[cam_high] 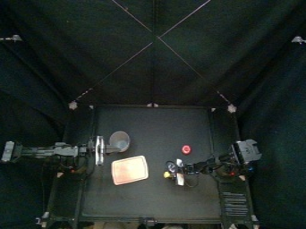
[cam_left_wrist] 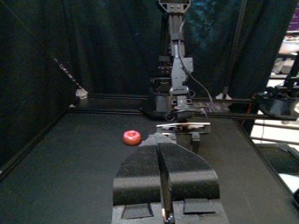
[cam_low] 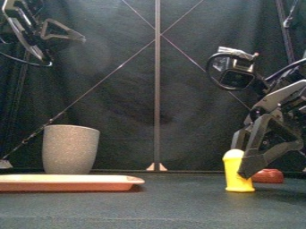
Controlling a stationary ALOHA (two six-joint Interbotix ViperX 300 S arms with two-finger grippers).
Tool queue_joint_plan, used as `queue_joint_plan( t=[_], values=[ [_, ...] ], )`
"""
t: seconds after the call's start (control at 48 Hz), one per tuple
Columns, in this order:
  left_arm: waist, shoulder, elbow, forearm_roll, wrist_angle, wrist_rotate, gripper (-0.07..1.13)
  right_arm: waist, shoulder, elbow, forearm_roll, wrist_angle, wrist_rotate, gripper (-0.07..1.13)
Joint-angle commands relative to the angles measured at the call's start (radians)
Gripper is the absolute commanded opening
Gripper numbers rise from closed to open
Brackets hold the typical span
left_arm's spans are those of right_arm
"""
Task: Pick the yellow can then place it in the grey bowl
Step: Place yellow can in the grey bowl
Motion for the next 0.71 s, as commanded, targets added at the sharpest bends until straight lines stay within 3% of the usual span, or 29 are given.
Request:
queue_joint_plan(
  t=[0.021, 0.708],
  values=[
    [0.002, 0.003, -0.012, 0.0, -0.009, 0.0, -0.01, 0.002, -0.003, -0.02, 0.002, -0.003, 0.0, 0.75],
    [0.003, 0.005, -0.008, 0.0, -0.011, 0.0, -0.01, -0.021, -0.061, -0.091, -0.026, -0.044, -0.012, 0.68]
  ],
)
